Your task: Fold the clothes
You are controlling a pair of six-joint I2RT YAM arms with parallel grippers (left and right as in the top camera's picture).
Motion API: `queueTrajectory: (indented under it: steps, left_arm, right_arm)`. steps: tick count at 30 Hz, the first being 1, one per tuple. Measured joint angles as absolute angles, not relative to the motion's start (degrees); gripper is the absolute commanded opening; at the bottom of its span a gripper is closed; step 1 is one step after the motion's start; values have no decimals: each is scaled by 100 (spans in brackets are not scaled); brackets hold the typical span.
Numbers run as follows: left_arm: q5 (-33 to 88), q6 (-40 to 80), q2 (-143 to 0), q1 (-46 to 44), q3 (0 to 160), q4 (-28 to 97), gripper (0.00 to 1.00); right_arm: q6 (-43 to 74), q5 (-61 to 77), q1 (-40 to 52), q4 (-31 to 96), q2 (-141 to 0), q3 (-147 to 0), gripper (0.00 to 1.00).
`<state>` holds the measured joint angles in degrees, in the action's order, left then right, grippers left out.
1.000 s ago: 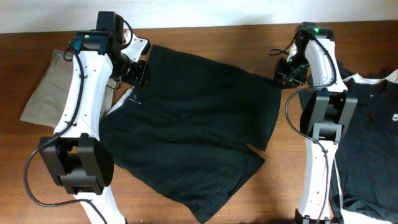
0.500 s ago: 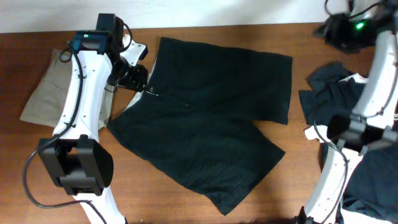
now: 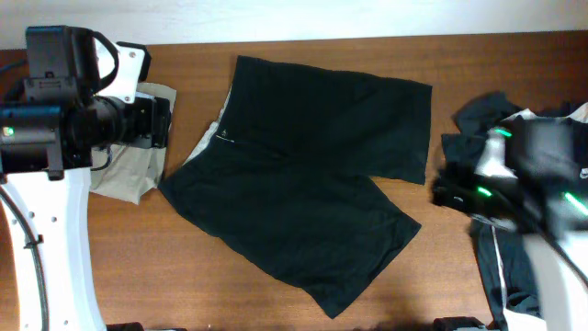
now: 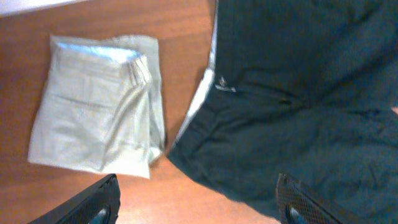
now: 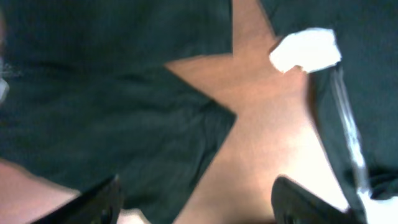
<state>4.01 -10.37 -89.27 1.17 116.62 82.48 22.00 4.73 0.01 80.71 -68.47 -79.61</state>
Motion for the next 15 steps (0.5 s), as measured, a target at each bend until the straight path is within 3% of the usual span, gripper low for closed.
queueTrajectory:
  steps: [2,4,5,8,10,11,14,15]
  left_arm:
    - [401,-958,-8925,115,11596,8331,84]
    - [403,-893,-8914,115,11148,8335,84]
    - [403,-893,-8912,115,10967,8228,85]
    - [395,-880,-8941,115,9872,7651,87]
    - [353,-871,-8954,115,9089,7177,87]
    - [357,-871,-8965,115,8735,6947,87]
    - [360,-827,-9142,115,8228,6650,87]
    - [357,-790,-9220,115,8228,6600,87]
  right_arm:
    - [2233,744,1,7094,-7585,-6458,79]
    - [2250,978,1,6462,-8265,-5852,72]
    - [2250,1046,1,6217,-8626,-5741,61]
    - [2257,1162,1,5734,-9835,-5516,63]
    - [2228,1168,-1,5496,-10167,-5509,15]
    - [2261,1142,-1,5520,-10219,-5533,9]
    - [2250,443,-521,6003,-10276,-6049,11]
    - [2239,204,-757,6036,-10287,-6368,38]
